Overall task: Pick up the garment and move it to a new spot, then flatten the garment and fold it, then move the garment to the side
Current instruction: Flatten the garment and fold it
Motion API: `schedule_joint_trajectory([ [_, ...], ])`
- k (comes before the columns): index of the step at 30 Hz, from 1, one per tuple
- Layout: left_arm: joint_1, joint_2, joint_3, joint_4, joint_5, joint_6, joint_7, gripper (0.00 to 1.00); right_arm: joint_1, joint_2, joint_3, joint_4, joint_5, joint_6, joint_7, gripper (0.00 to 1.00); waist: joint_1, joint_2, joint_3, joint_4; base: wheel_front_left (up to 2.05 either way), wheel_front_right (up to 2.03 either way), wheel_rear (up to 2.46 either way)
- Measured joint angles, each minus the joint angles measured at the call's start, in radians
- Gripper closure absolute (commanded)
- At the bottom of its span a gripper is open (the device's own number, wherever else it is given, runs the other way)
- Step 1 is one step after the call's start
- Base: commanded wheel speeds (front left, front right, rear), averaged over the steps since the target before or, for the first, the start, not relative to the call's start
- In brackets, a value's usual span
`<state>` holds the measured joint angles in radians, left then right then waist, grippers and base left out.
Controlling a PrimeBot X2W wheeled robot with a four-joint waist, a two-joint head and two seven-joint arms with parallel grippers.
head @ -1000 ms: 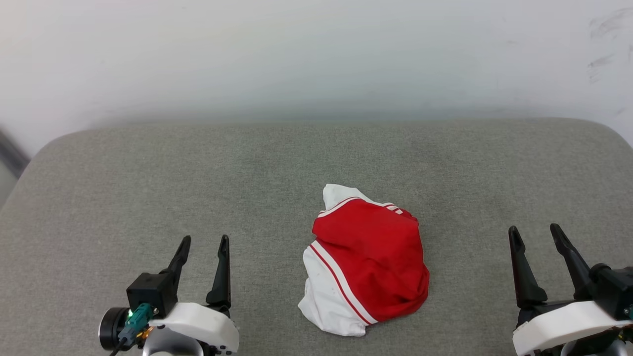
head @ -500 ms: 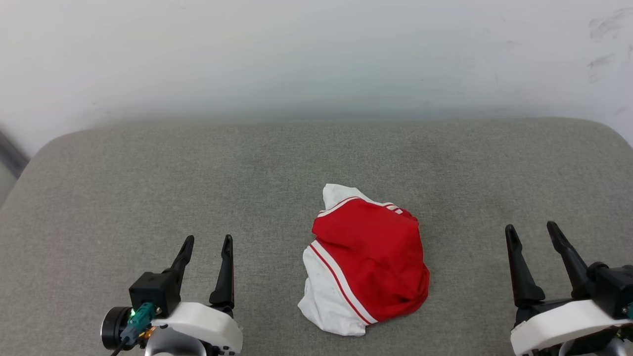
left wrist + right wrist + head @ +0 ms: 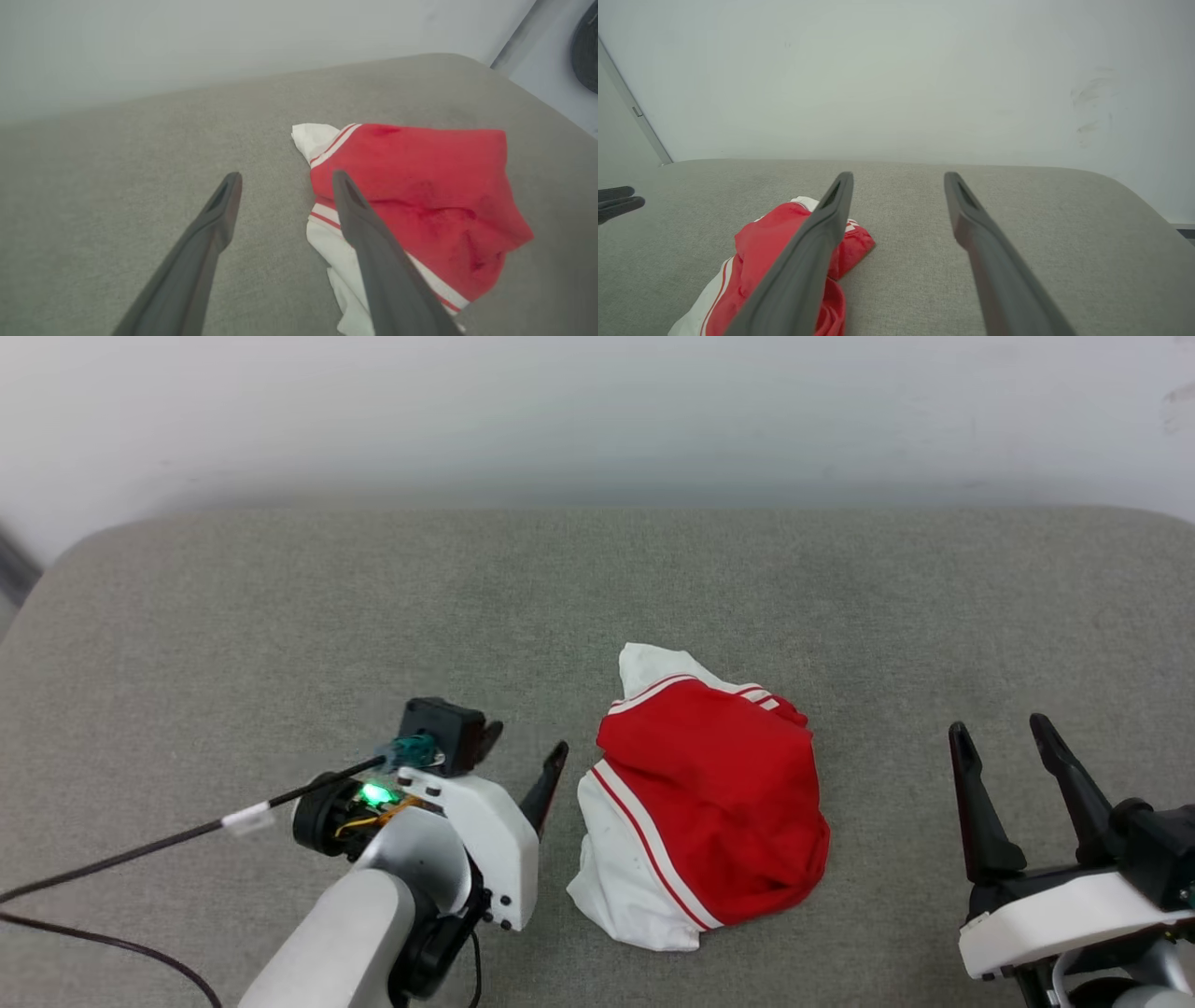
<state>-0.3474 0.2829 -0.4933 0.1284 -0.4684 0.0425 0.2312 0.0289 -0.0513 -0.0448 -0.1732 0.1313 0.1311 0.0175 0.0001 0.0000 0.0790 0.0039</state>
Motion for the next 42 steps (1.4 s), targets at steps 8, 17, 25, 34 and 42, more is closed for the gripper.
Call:
schedule_joint_trajectory([
  [8,-0.016,-0.005,-0.101,0.106,-0.077,-0.048,0.326,0.0,-0.027,0.0,0.006,0.023,0.012,0.0,-0.019,0.0,0.0001,0.0,0.074,-0.036,0.0,0.0,0.0],
  [17,-0.045,-0.003,-0.169,0.17,-0.09,-0.097,0.453,0.4,-0.05,0.0,0.018,0.067,0.038,0.0,-0.044,0.0,0.0,0.0,0.101,-0.073,0.0,0.0,0.0],
  [25,-0.051,-0.006,-0.145,0.172,-0.059,-0.064,0.322,1.0,-0.051,0.0,0.007,0.09,0.056,0.0,-0.057,0.0,0.0001,0.0,0.082,-0.057,0.0,0.0,0.0],
  [34,0.058,0.125,0.028,0.048,-0.079,0.092,0.232,1.0,-0.044,0.0,-0.004,0.092,0.054,0.0,-0.058,0.0,0.0,0.0,0.046,-0.026,0.0,0.0,0.0],
  [42,0.289,0.171,0.132,-0.003,-0.165,0.202,0.228,0.78,-0.03,0.0,-0.012,0.081,0.049,0.0,-0.051,0.0,0.0,0.0,0.031,-0.018,0.0,0.0,0.0],
])
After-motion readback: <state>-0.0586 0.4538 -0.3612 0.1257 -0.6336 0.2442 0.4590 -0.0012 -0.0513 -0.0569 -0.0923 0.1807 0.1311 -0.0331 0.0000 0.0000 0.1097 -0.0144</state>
